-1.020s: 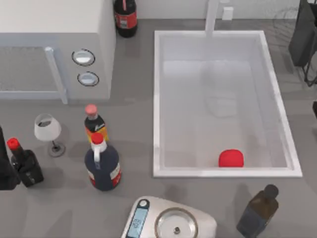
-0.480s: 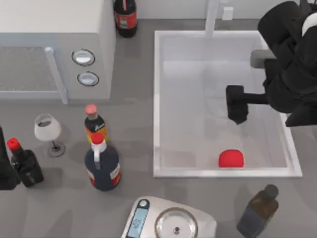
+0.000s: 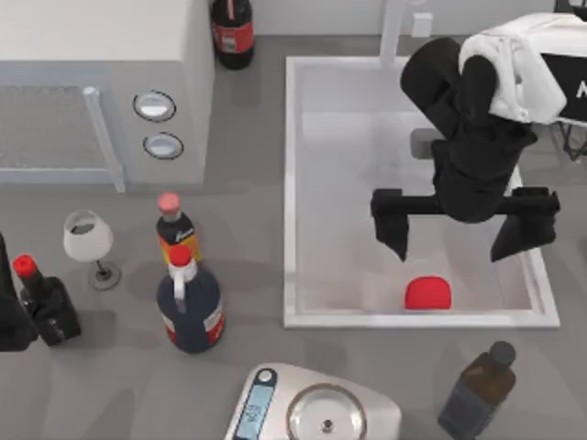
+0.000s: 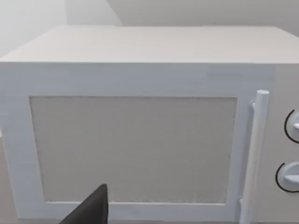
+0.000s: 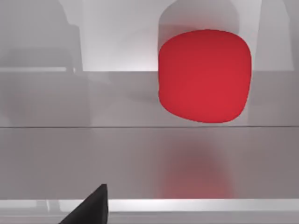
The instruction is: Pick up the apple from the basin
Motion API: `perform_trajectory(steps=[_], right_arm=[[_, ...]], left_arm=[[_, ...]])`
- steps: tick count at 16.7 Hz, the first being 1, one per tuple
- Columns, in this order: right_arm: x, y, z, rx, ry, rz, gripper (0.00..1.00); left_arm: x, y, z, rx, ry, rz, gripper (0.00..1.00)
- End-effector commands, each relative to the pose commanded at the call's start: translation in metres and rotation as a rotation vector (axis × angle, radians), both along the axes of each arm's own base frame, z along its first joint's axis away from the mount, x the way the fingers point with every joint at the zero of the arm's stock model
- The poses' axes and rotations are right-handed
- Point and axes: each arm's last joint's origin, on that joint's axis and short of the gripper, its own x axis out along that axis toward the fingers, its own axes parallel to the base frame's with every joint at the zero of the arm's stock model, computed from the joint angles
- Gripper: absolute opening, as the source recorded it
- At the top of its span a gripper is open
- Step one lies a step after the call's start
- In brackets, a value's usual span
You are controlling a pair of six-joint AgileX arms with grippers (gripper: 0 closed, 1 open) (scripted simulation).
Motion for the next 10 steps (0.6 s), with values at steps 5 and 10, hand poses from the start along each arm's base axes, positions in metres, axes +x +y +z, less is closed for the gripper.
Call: perform_trajectory(steps=[5,10], right_arm=[[0.001,-0.002,-0.006,0.000,0.001,-0.004,1.00],[0.008,0.003,-0.068,0.000,-0.001,-0.002,1.00]], left_arm=[[0.000,0.000,0.000,0.000,0.000,0.000,1.00],[0.000,0.000,0.000,0.000,0.000,0.000,1.00]])
